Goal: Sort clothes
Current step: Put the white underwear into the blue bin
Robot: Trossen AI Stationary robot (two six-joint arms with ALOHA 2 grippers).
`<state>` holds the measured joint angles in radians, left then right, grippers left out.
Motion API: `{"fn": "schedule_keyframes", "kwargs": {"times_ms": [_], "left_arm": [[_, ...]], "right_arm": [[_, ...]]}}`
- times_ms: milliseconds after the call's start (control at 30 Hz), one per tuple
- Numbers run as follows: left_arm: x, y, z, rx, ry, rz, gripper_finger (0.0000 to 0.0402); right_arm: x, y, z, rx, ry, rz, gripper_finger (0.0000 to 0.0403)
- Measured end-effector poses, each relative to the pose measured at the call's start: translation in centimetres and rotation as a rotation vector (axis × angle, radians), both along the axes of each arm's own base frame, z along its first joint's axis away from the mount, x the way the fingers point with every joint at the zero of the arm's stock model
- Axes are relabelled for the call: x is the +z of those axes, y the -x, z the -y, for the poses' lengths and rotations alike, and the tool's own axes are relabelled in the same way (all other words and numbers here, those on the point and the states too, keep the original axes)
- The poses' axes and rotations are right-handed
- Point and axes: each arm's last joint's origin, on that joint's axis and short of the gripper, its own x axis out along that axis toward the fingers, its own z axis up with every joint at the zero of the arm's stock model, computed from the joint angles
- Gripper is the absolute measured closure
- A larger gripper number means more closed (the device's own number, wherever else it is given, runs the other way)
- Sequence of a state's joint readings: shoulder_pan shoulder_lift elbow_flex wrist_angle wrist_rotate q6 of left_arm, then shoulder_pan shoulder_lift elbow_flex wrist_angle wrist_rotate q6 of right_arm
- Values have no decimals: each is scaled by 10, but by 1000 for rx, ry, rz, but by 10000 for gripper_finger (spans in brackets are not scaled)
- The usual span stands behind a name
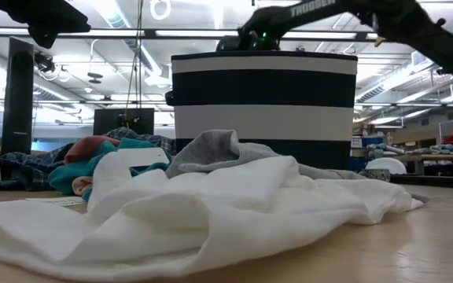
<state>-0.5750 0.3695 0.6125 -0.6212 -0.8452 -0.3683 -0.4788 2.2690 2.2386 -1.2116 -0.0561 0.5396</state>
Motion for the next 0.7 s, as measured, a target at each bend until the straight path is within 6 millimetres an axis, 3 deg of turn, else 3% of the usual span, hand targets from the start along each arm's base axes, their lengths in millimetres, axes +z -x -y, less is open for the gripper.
{"fn": "schedule_keyframes", "kwargs": {"times_ms": [133, 267, 467, 700], "left_arm": [[0, 0, 0, 0, 1, 0, 294], [0, 0, 0, 11, -2, 2, 294], [0, 0, -2, 66, -22, 13, 294], [5, -1, -1, 66, 9, 56, 294]], "right_arm": [[-12, -1, 7, -49, -22, -21, 238], [-1, 2, 5, -1, 6, -1, 210], [59, 26, -8, 19, 85, 107, 194], [140, 73, -34, -2, 289, 232, 194]]}}
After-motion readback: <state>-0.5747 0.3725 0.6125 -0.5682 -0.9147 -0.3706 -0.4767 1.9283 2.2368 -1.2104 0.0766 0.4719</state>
